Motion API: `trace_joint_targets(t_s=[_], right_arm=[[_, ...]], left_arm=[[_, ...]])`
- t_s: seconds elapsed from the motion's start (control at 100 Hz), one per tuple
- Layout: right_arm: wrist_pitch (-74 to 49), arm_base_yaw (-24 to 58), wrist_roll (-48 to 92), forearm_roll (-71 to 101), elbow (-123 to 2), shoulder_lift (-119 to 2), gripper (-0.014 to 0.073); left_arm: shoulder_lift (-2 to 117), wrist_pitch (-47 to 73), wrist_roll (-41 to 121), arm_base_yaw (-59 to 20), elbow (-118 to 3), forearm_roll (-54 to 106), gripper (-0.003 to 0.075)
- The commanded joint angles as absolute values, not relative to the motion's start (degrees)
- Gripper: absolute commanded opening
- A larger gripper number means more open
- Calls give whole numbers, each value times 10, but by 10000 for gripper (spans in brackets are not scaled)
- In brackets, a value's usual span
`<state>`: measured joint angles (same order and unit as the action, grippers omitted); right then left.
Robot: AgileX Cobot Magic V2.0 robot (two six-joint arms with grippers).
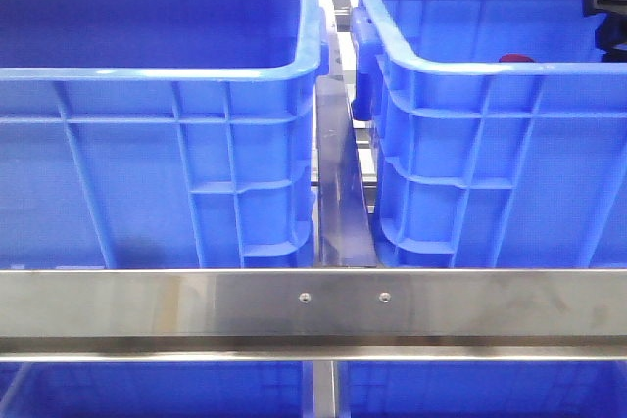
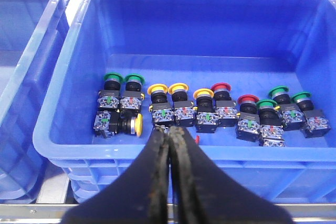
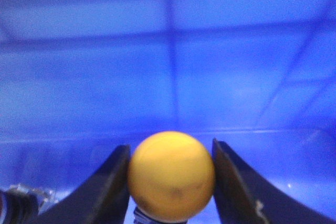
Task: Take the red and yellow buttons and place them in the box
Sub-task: 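Carry the yellow button into the crate beside the red button, then open the right gripper and lift away from the yellow button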
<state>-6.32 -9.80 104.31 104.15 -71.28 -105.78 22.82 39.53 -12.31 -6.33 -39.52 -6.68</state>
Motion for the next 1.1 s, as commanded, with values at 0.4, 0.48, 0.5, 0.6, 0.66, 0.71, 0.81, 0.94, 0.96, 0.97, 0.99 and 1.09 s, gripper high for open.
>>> trace_joint_targets(t_s=[0.4, 0.48, 0.5, 0.6, 0.66, 0.71, 0.81, 0.94, 0.96, 0.97, 0.99, 1.09], right_arm=[[-95, -101, 1054, 1099, -738, -1064, 217], [-95, -101, 1054, 1099, -738, -1064, 241], [-95, -101, 1054, 1099, -738, -1064, 252], [-96, -101, 1054, 1099, -738, -1064, 377], [-96, -101, 1054, 1099, -738, -1064, 453], [-96, -101, 1053, 1099, -738, -1063, 505], [-95, -101, 1053, 1099, -738, -1060, 553], [-92, -101, 1053, 1099, -737, -1047, 553], [-91, -101, 1053, 1099, -737, -1044, 553], [-91, -101, 1053, 1099, -737, -1042, 553], [-90, -101, 1053, 1099, -736, -1039, 553], [-90, -101, 1053, 1099, -726, -1013, 553]], left_arm=[[232, 333, -128, -62, -409, -67, -19], [232, 333, -128, -62, -409, -67, -19], [232, 333, -128, -62, -409, -67, -19], [232, 333, -128, -62, -409, -67, -19], [232, 333, -128, -62, -409, -67, -19], [232, 333, -128, -62, -409, -67, -19], [232, 333, -128, -62, -409, -67, -19], [232, 333, -128, -62, -409, -67, -19], [232, 333, -128, -62, -409, -67, -19], [232, 333, -128, -62, -409, -67, -19], [232, 333, -128, -62, -409, -67, -19], [232, 333, -128, -62, -409, -67, -19]])
